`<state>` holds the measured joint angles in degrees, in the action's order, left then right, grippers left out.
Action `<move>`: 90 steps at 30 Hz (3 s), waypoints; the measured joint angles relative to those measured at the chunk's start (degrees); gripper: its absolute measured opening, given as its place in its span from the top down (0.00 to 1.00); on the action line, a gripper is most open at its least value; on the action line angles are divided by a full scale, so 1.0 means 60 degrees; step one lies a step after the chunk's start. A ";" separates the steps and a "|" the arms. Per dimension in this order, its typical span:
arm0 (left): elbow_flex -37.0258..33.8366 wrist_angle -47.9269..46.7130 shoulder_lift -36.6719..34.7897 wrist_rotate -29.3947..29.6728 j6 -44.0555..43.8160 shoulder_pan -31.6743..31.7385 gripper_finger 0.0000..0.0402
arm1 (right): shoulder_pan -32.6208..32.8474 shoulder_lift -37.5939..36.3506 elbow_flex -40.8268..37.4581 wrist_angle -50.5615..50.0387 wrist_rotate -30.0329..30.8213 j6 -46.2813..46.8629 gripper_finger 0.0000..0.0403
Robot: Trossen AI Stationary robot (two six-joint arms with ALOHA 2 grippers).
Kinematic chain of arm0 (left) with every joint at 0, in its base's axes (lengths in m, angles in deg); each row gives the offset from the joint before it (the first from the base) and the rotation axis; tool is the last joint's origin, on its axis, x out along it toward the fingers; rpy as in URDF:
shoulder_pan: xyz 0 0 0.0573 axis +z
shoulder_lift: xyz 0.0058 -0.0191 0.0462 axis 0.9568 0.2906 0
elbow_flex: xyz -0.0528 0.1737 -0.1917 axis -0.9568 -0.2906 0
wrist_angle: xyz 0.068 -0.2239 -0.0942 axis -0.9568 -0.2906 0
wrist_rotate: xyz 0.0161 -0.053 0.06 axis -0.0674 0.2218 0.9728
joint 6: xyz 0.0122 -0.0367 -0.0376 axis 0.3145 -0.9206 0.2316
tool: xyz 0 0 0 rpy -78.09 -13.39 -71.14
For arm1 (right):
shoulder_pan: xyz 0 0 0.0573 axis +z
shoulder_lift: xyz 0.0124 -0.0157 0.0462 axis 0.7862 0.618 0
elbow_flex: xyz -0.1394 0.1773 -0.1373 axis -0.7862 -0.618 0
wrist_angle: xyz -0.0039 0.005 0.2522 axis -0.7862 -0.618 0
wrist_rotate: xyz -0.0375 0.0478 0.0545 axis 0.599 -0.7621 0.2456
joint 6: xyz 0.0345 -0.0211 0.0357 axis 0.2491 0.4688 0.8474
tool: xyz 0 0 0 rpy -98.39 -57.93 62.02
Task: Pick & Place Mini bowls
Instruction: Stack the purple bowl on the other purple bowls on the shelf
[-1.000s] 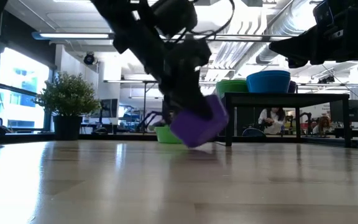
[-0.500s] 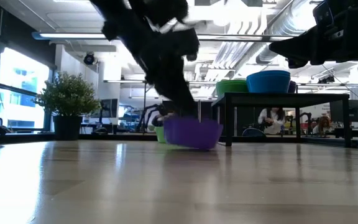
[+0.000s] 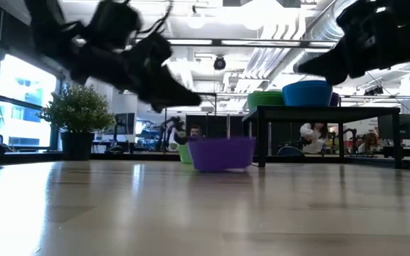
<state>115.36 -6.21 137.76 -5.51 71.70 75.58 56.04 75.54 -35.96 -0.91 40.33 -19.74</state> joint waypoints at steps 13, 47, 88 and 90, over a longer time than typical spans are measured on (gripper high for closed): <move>-0.2068 0.3187 0.0011 -0.0350 -0.0247 0.1179 0.99 | 0.0854 0.4473 0.2850 -0.2029 0.0723 0.0838 0.77; -0.2060 0.2746 0.0102 -0.0601 -0.0307 0.1210 0.99 | 0.0345 0.9910 0.7643 -0.6136 -0.0104 -0.3761 0.98; -0.2048 0.2892 0.0102 -0.0661 -0.0314 0.1210 0.99 | -0.8850 0.4525 1.0951 -1.4640 -0.1386 -0.4017 0.99; -0.2046 0.2892 0.0102 -0.0674 -0.0314 0.1210 0.99 | -0.9128 0.4839 1.0947 -1.4638 -0.1404 -0.4178 1.00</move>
<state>103.09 11.14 138.37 -9.55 69.82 82.84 1.27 104.58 29.72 -88.74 31.91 -44.81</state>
